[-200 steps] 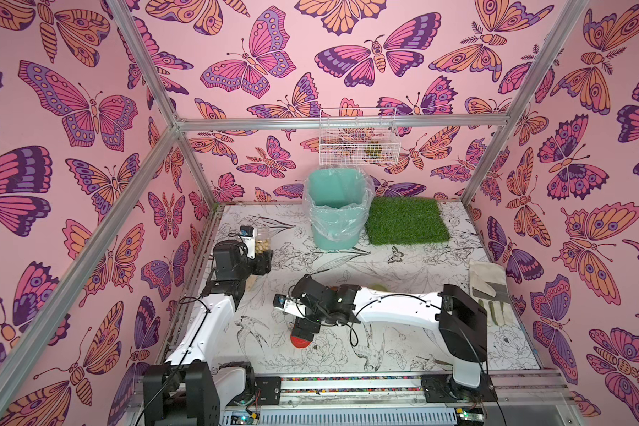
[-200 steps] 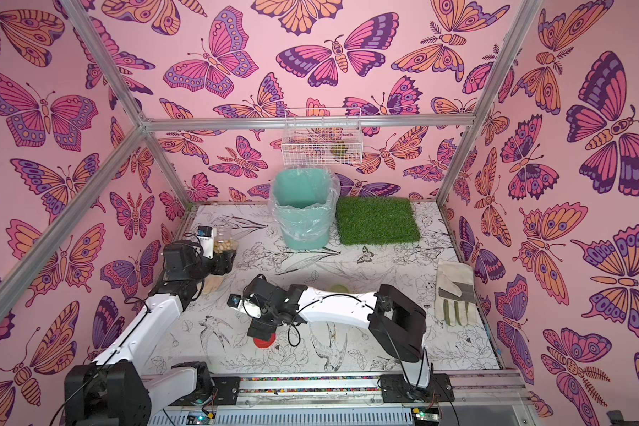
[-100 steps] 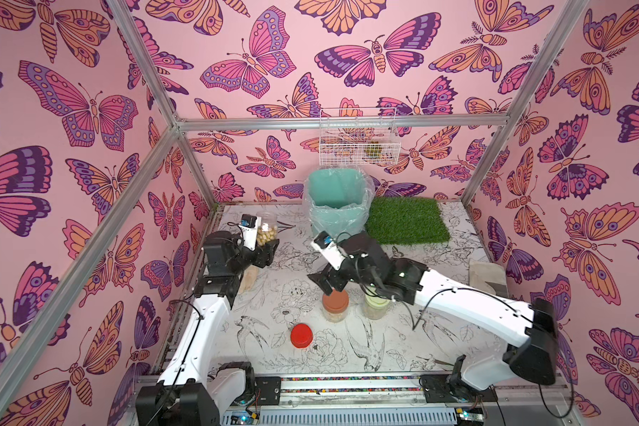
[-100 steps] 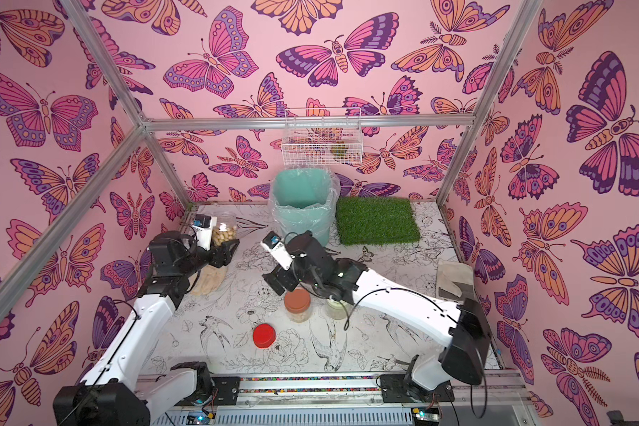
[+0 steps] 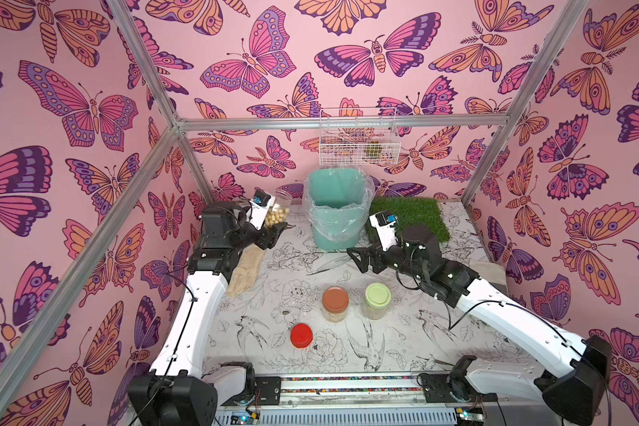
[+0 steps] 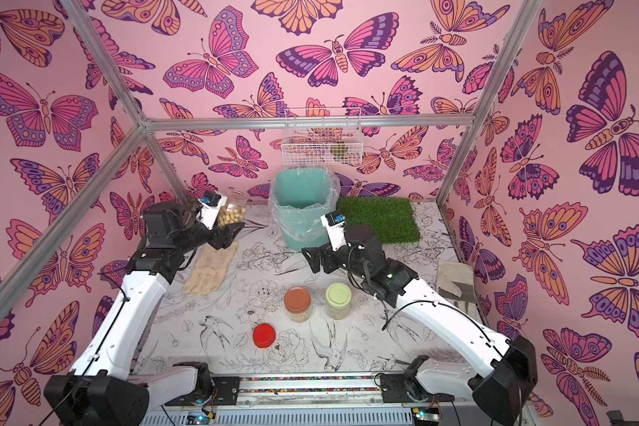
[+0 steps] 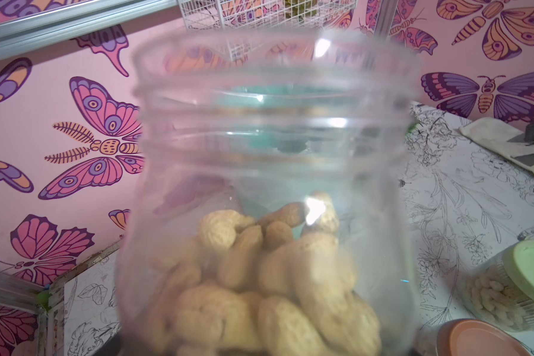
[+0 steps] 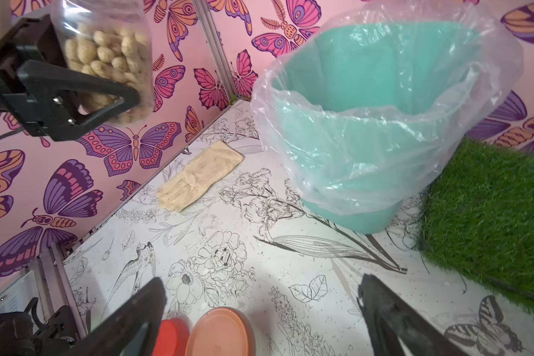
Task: Empty moldy peanuts from jars
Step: Pour the moldy peanuts from the jar into the trash bin.
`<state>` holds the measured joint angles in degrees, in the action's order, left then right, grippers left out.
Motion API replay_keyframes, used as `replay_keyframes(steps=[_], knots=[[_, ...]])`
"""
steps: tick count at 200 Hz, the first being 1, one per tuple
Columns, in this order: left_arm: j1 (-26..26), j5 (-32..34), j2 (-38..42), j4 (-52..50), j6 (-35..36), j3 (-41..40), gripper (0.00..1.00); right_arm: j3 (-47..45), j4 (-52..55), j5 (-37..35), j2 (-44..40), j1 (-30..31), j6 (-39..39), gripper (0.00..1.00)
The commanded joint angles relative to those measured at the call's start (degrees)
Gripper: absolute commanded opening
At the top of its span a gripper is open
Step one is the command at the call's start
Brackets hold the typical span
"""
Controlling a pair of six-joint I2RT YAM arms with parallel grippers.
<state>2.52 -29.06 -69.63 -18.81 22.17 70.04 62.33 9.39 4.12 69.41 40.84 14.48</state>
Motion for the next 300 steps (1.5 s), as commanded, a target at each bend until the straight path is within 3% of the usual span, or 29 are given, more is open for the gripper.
replay_keyframes(steps=[1,66,128,222,300], knots=[[2.5,2.6,-1.7,-3.3,6.2,3.9,0.00,-0.9,-1.1,2.6,-1.1,-2.0,3.8,0.99],[9.8,15.4,-12.0,-6.1,17.5,15.9,0.00,-5.4,-3.3,4.6,-2.4,-3.9,5.3,0.99],[14.3,25.6,-21.6,-7.2,23.2,26.4,0.00,-9.3,-6.1,5.1,-3.7,-4.9,5.9,0.99],[20.5,34.9,-36.8,-10.1,36.2,43.3,0.00,-13.1,-8.9,7.4,-5.4,-6.7,6.9,0.99],[23.7,41.6,-42.6,-10.0,54.8,49.5,0.00,-14.7,-10.2,8.2,-5.8,-7.0,7.7,0.99]])
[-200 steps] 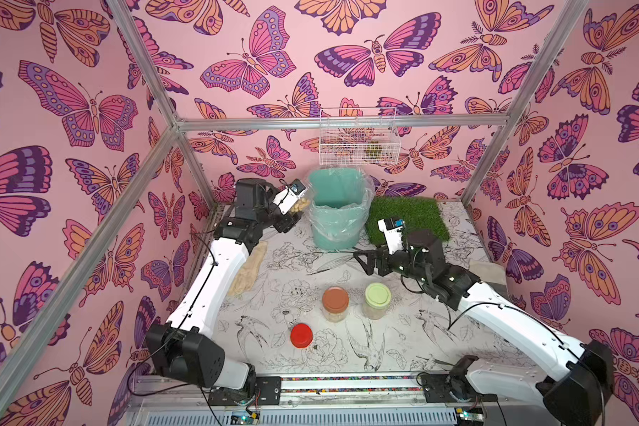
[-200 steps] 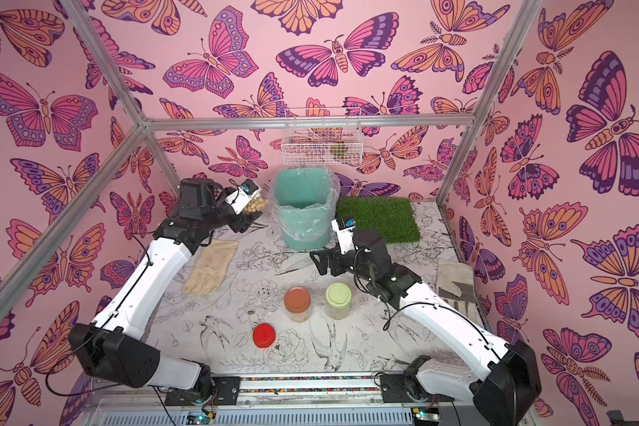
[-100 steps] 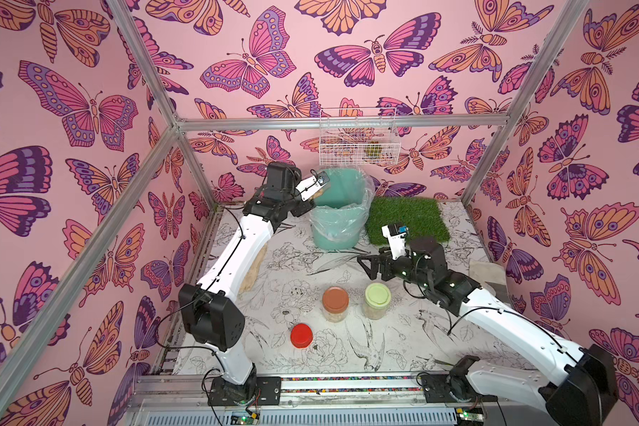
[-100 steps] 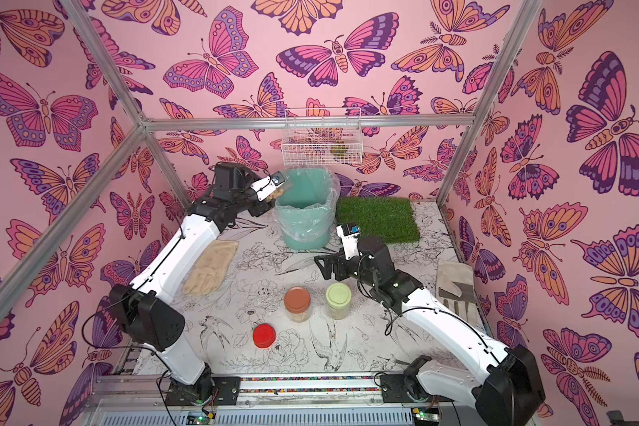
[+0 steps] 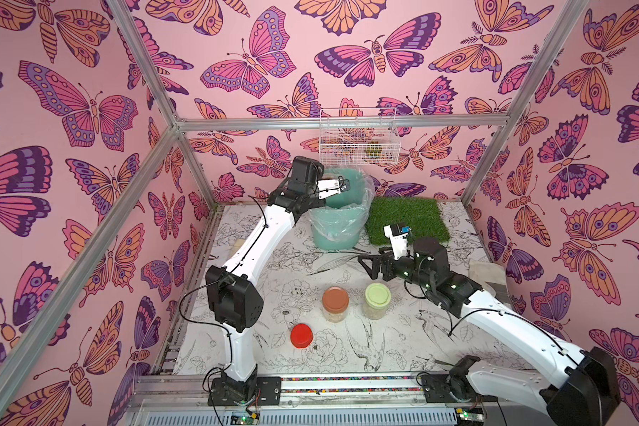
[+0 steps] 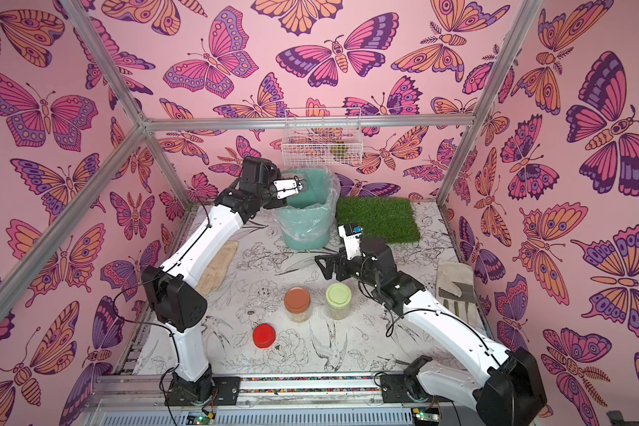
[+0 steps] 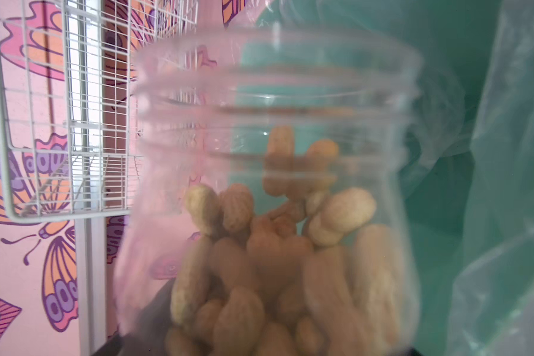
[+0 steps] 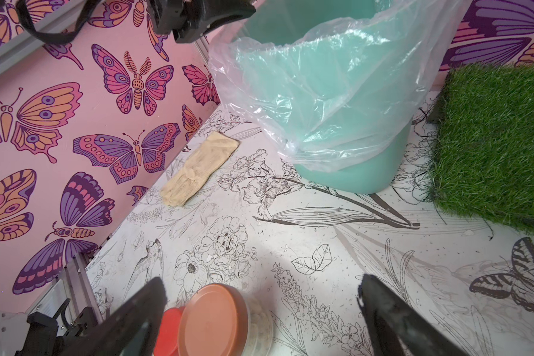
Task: Empty moldy peanuts from jars
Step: Pour the moldy peanuts from the jar into the trash bin.
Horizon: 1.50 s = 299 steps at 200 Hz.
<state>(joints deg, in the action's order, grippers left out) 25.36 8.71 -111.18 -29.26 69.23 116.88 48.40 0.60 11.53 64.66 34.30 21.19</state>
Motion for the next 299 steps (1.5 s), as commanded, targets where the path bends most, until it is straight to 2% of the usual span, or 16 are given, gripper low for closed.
replay_keyframes(steps=[1,52,79,144,299], knots=[[0.9,3.9,-1.1,0.5,8.0,2.8,0.00,-0.8,-1.4,0.8,-1.0,-0.5,1.0,0.99],[2.5,10.9,-3.2,4.6,22.2,2.8,0.00,-1.2,-1.8,1.1,-0.9,-0.6,1.0,0.99],[2.8,14.8,-4.6,10.9,29.5,1.8,0.00,-1.6,-1.9,0.9,-1.5,-0.8,1.2,0.99],[3.2,17.1,-5.8,20.4,41.0,-0.1,0.00,-2.7,-2.8,1.1,-1.8,-0.8,1.8,0.99],[3.8,15.9,-1.5,17.7,48.5,-3.3,0.00,-4.7,-4.9,2.2,-1.0,-0.8,2.2,0.99]])
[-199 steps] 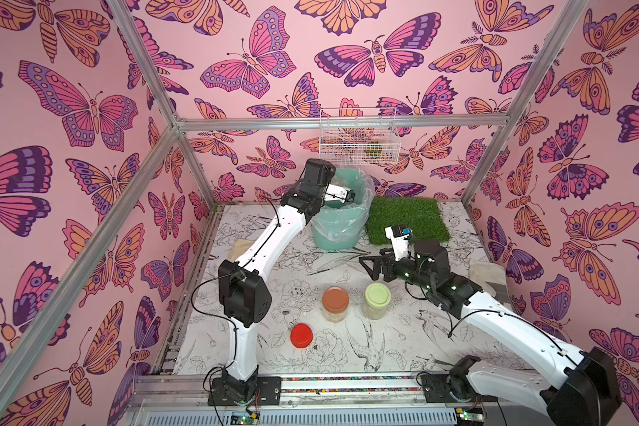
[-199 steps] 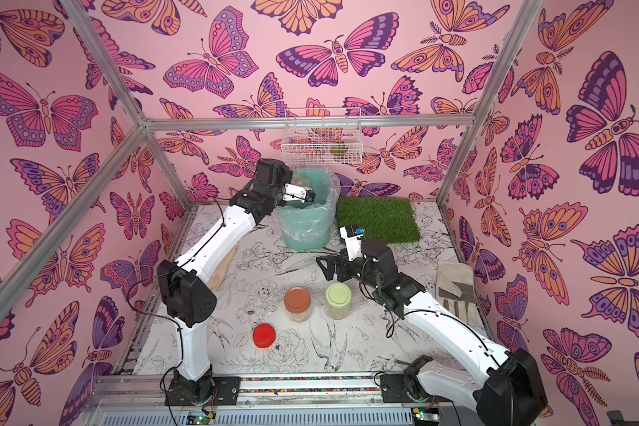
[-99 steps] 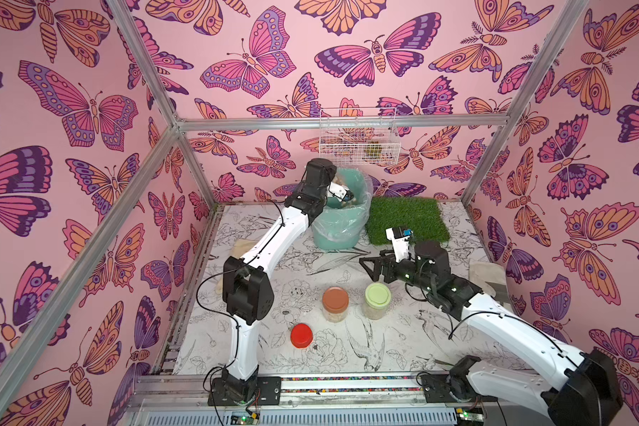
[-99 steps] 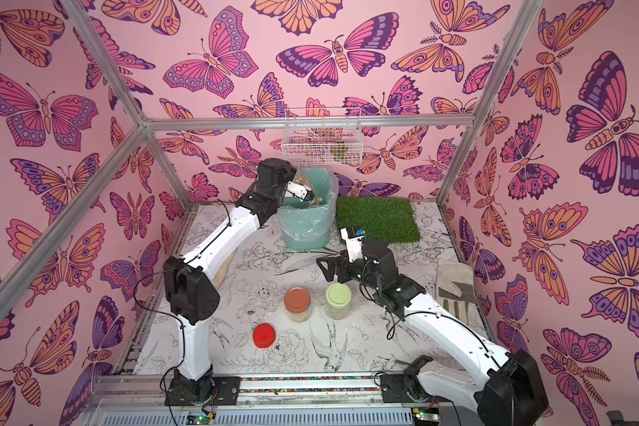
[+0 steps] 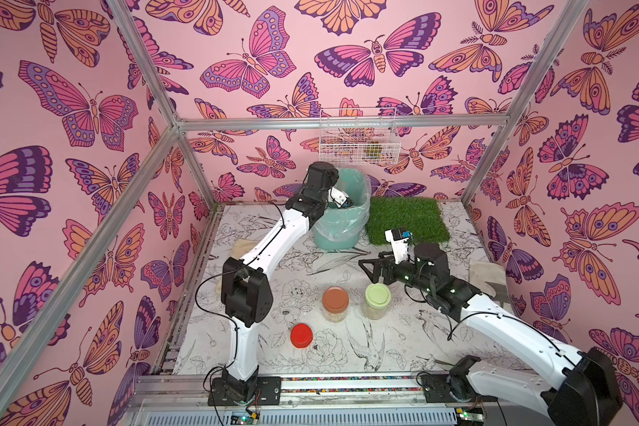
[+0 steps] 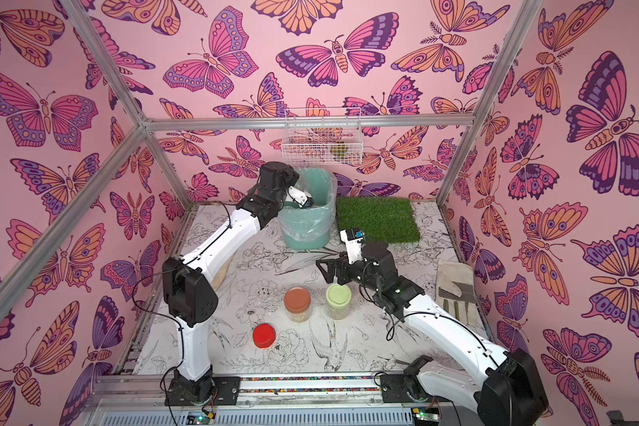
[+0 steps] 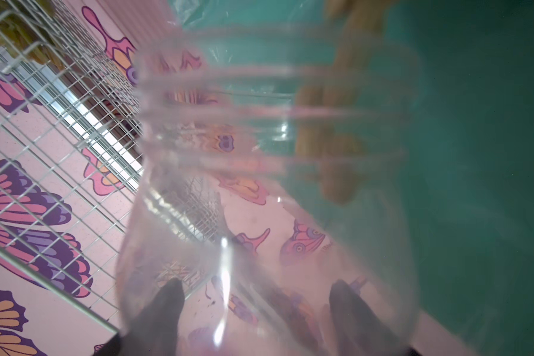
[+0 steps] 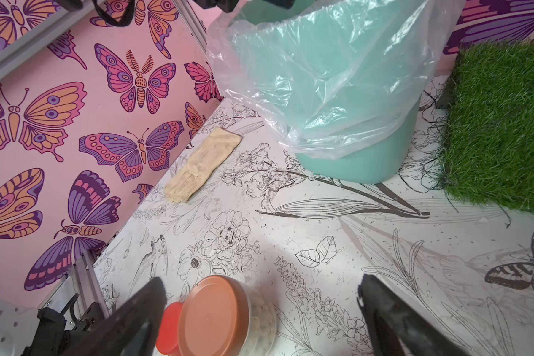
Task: Empty moldy peanuts from jars
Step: Pour the moldy peanuts from the jar into the trash bin.
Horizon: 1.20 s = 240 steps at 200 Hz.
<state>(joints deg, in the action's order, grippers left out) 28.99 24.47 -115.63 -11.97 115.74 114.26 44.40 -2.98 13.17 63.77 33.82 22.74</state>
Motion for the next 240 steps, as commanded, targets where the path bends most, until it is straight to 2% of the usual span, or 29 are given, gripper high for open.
replay_keyframes(steps=[1,102,126,183,240], knots=[[0.2,0.1,2.9,0.4,2.1,-0.7,0.00,-0.8,-1.4,0.6,-0.2,-0.4,0.6,0.99],[0.2,-0.5,3.8,-0.6,1.3,-0.9,0.00,-1.1,-3.5,1.4,1.1,-0.4,1.1,0.99],[0.0,-3.1,4.3,-1.0,-7.3,-0.6,0.00,-0.9,-3.5,1.4,0.7,-0.4,1.3,0.99],[-0.6,-11.8,7.8,-11.6,-29.1,1.7,0.00,0.3,-2.8,1.7,-1.3,-0.4,2.3,0.99],[-2.9,-23.1,13.0,-14.8,-47.6,-2.6,0.00,3.5,1.3,2.4,-3.8,-0.4,2.1,0.99]])
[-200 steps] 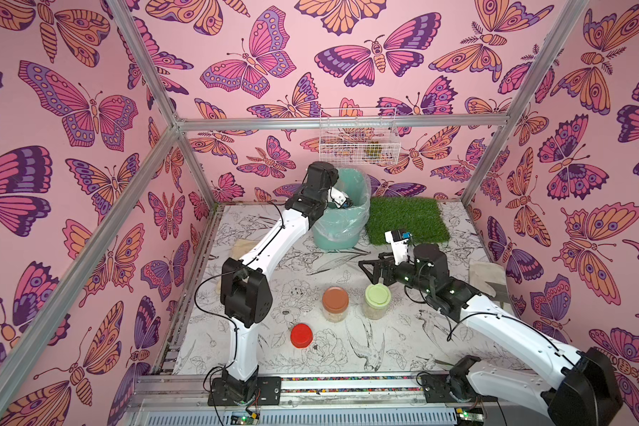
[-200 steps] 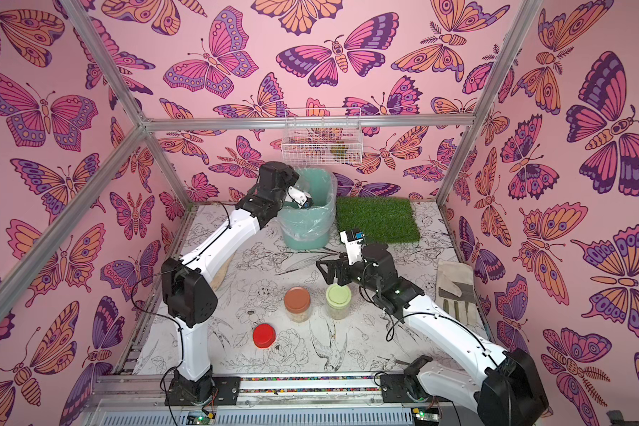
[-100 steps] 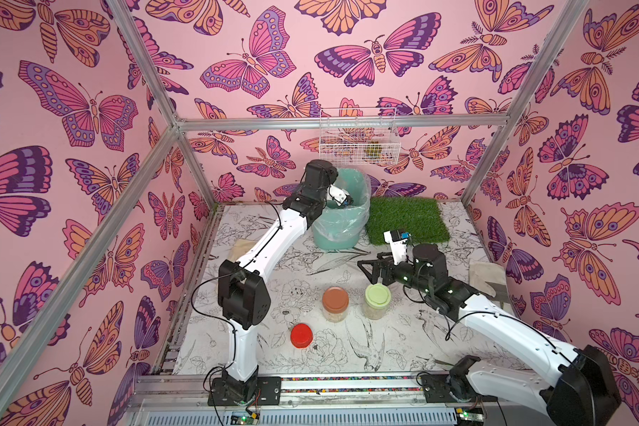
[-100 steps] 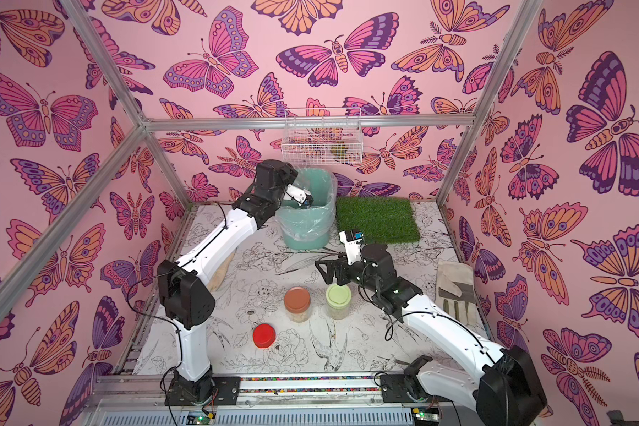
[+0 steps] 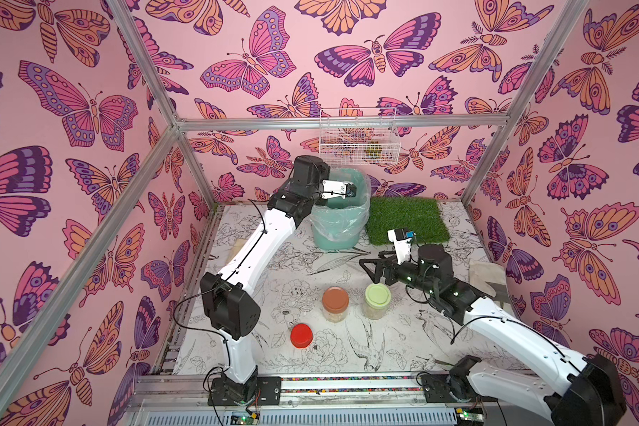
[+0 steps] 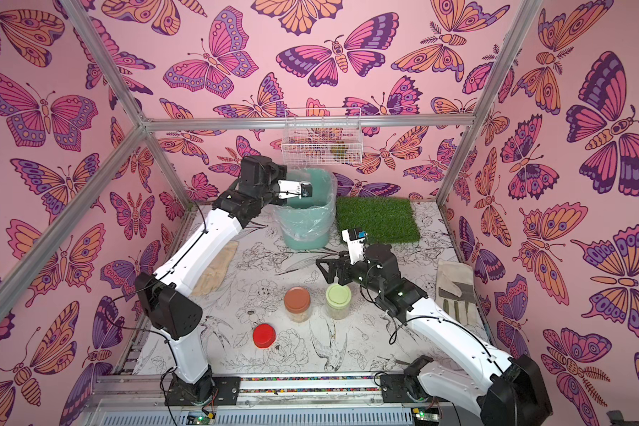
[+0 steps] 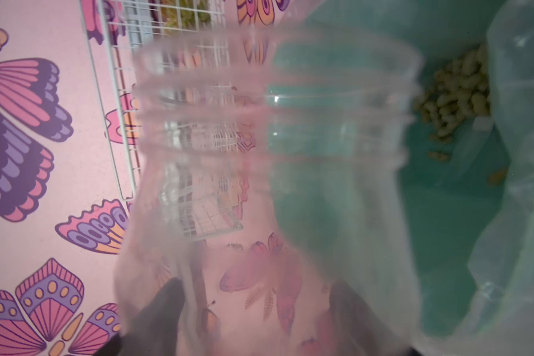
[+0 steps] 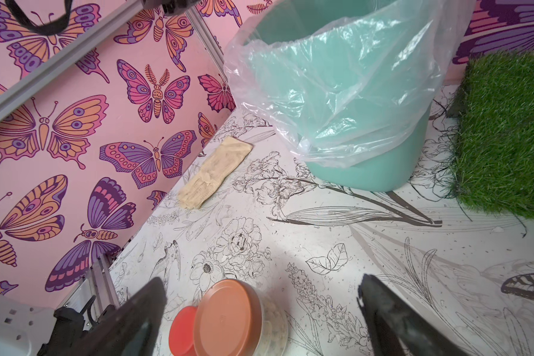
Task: Empty moldy peanuts from jars
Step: Pour the moldy peanuts from the jar into the trash bin, then place the jar at the center of the board.
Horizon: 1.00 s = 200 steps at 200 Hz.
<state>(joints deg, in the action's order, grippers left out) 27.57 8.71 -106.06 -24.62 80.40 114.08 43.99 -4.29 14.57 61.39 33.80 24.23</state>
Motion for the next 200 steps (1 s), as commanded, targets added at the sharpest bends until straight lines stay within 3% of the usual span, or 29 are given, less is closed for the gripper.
replay_keyframes(steps=[1,78,157,200], knots=[[-1.6,-7.7,3.5,-2.1,-12.5,-2.6,0.00,4.0,2.7,1.0,-1.4,-0.4,0.6,0.99],[-6.5,-25.2,14.8,-1.0,-27.1,-17.8,0.00,13.8,9.5,3.1,-2.1,-1.8,-0.4,0.99],[-7.3,-39.8,28.9,0.0,-27.7,-37.2,0.00,28.9,22.5,9.7,6.2,-2.6,-5.5,0.93],[-7.3,-42.8,32.6,0.6,-29.5,-42.2,0.00,35.6,29.4,16.4,12.6,-2.5,-7.5,0.85]])
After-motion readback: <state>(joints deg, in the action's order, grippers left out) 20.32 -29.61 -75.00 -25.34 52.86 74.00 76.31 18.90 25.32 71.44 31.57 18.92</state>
